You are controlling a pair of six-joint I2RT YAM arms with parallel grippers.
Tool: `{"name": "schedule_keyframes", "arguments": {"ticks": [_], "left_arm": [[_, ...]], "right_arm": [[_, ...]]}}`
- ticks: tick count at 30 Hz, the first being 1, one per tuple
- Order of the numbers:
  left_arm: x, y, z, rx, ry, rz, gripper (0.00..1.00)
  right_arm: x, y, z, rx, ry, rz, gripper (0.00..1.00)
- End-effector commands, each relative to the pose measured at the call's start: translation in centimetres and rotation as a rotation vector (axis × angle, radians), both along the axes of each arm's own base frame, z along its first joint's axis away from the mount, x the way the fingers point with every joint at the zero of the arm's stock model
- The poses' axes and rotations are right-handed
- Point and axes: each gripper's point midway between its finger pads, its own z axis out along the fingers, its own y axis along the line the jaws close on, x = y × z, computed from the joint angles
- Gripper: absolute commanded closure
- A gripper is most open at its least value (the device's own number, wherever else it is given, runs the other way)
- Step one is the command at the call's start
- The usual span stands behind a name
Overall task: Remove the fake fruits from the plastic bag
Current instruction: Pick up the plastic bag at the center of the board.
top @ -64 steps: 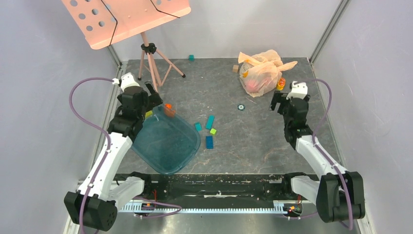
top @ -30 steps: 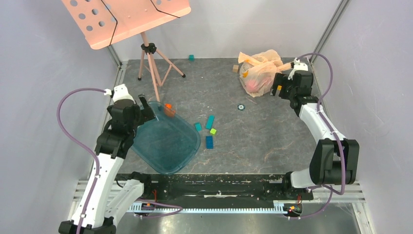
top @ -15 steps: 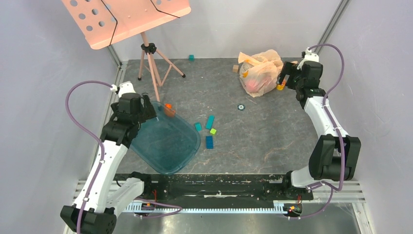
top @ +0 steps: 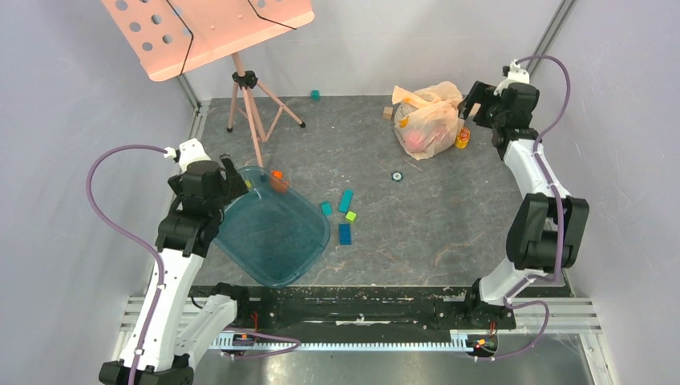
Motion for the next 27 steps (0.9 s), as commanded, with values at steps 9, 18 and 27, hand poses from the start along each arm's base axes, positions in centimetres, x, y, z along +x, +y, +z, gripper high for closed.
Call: {"name": "schedule_keyframes", "arguments": {"ticks": [9,18,27], "left_arm": [[1.2,-1.2,-0.5,-0.016,0.051,-0.068,0.00],[1.1,-1.7,-0.6,-0.019,0.049,-0.103,0.00],[1.1,-1.7,-0.8,-0.011,0.060,-0.110,0.00]], "right_arm": [[5.8,4.2,-1.5,-0.088,0.137,0.122,0.07],[7.7,2.6,-5.0,-0.121,0.236,-0.012,0.07],[8.8,4.2,-8.5,-0.090,0.274,0.018,0.12]]}}
